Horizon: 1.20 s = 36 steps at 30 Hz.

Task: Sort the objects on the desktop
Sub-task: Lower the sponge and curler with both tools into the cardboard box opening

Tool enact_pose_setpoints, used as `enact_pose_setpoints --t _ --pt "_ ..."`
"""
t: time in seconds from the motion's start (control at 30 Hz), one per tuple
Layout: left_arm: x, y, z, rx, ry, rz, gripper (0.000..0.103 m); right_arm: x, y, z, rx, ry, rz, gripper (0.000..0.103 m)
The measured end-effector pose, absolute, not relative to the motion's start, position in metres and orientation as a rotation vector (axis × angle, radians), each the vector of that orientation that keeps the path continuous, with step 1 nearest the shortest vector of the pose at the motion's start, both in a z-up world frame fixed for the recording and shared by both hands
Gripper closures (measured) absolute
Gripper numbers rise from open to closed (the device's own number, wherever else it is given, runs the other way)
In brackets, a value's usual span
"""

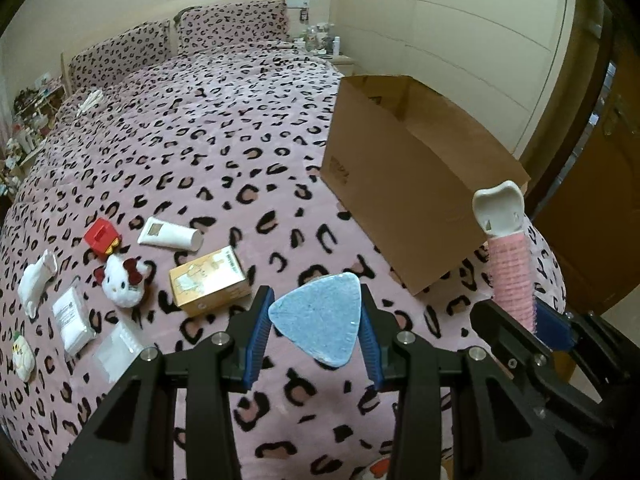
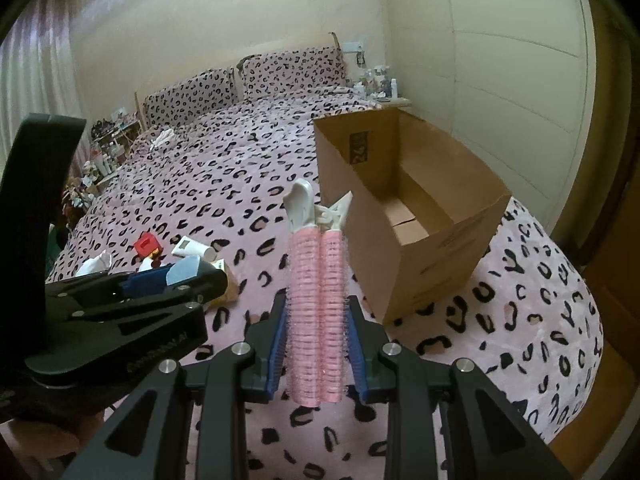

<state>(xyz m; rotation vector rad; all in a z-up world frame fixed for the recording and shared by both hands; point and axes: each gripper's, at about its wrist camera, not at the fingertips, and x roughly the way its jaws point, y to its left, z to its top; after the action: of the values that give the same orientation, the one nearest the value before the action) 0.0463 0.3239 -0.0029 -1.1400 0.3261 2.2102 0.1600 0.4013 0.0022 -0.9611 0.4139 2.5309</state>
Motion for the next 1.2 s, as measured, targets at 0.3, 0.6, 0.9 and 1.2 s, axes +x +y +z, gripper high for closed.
enact_pose_setpoints --t 0.3,0.6,0.9,1.2 --pt "0.053 0.352 0.002 -1.116 0.356 2.182 0.062 0.173 0.424 0.008 -0.927 0.424 2.51 0.075" --pt "0.06 0.378 0.007 -1.104 0.382 2.149 0.062 0.187 0.446 0.01 -0.894 0.455 2.49 0.075" --pt "0.064 0.402 0.019 -1.082 0.413 2.119 0.062 0.197 0.466 0.019 -0.864 0.47 2.484 0.075" --pt "0.067 0.417 0.025 -1.071 0.447 2.093 0.062 0.199 0.479 0.025 -0.844 0.472 2.482 0.075"
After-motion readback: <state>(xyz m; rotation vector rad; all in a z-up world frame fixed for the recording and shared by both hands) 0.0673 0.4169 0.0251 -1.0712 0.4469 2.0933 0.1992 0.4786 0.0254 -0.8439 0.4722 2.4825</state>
